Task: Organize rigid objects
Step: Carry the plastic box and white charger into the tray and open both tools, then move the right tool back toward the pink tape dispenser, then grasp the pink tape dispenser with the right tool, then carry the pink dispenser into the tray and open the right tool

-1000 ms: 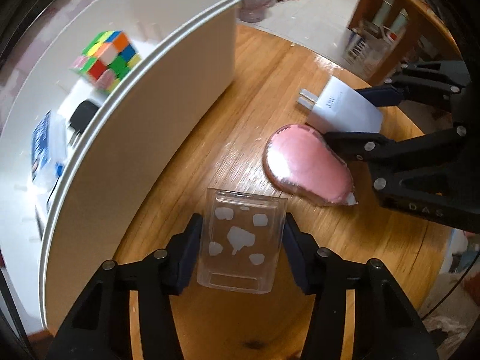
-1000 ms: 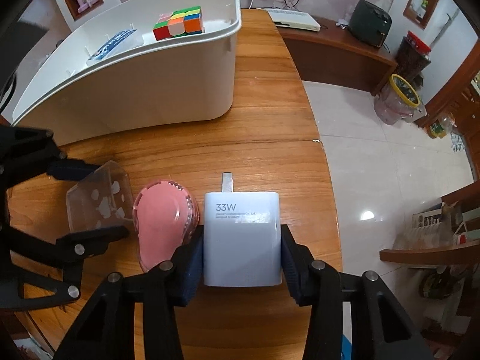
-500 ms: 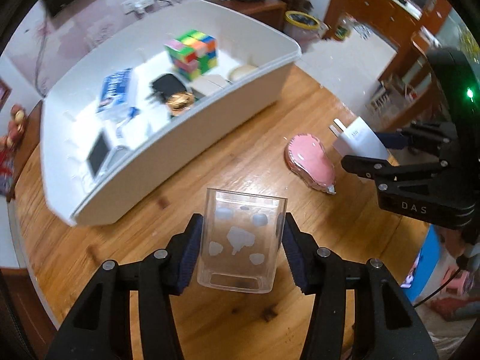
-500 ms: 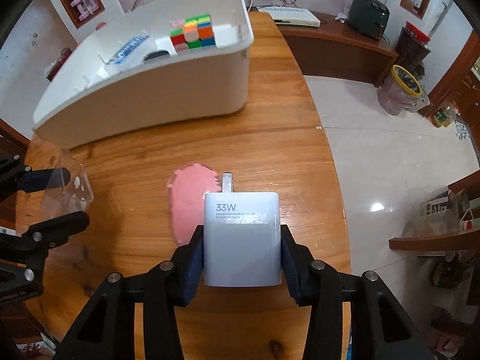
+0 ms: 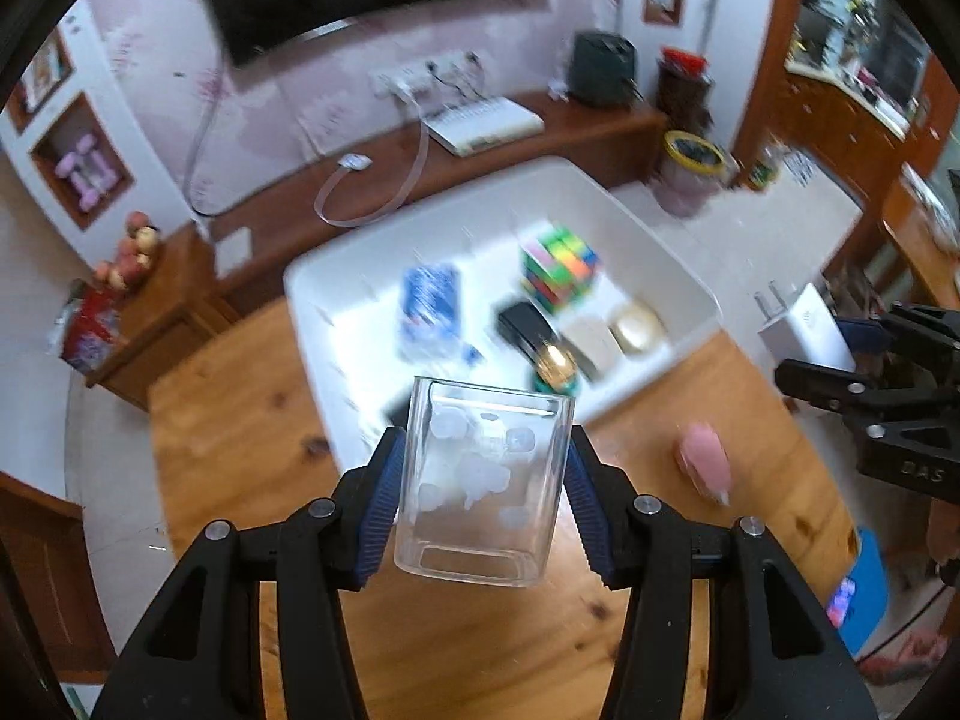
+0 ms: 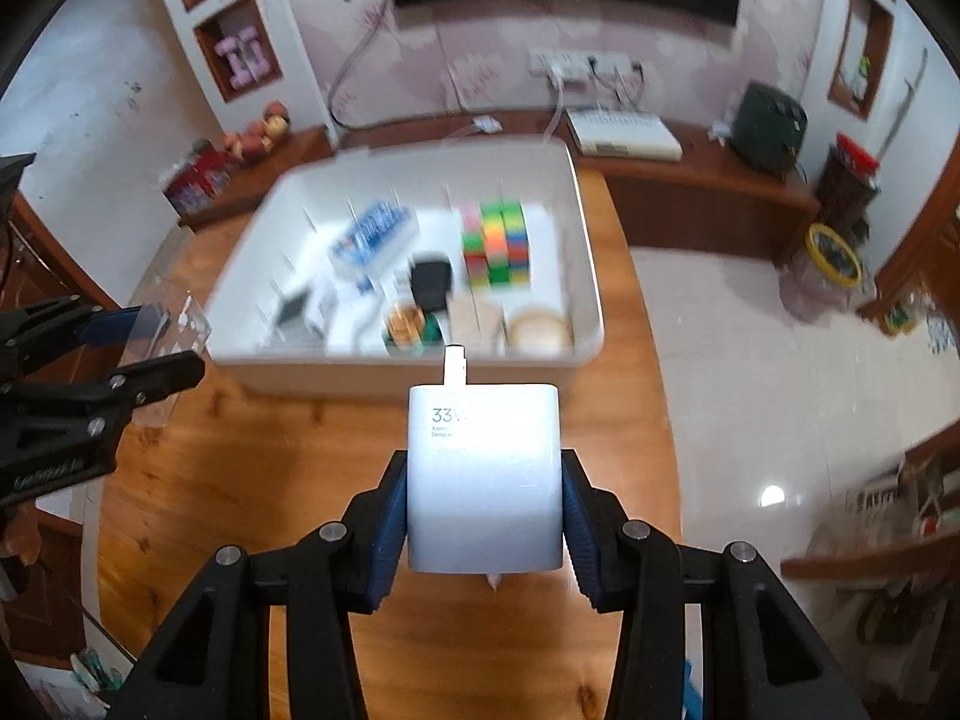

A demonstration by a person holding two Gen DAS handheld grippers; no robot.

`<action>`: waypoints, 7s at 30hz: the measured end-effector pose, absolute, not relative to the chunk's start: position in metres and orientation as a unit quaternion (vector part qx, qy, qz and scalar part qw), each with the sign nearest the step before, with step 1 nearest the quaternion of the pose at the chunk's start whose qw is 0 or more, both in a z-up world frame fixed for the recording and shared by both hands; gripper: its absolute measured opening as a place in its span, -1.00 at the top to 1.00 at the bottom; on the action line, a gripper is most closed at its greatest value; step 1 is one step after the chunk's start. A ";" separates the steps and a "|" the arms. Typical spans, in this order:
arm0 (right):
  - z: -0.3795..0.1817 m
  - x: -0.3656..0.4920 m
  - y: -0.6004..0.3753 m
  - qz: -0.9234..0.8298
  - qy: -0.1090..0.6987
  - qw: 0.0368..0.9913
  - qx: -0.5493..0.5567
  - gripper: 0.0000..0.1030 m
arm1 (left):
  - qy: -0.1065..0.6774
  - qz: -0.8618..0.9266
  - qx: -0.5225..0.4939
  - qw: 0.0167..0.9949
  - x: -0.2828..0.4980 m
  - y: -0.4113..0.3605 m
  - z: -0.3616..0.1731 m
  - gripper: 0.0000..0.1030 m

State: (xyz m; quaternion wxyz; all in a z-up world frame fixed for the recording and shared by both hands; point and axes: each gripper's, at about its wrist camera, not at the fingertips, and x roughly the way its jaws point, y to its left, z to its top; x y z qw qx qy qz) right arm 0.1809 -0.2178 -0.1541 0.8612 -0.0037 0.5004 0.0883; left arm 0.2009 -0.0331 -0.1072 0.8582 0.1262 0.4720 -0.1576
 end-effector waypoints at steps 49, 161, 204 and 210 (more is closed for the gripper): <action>-0.237 0.415 -0.129 0.123 0.575 0.806 -0.070 -0.09 | 0.596 -0.019 0.011 0.803 0.371 -0.009 -0.230 -0.51; -0.295 0.168 -0.201 0.018 0.580 0.814 -0.018 0.06 | 0.543 -0.030 -0.058 0.837 0.140 -0.005 -0.221 -0.97; -0.151 0.313 -0.127 0.065 0.471 0.873 -0.106 0.06 | 0.472 0.089 -0.117 0.869 0.176 0.044 -0.107 -0.96; -0.185 0.336 -0.120 0.066 0.502 0.854 -0.115 0.06 | 0.477 0.118 -0.120 0.862 0.183 0.052 -0.118 -0.96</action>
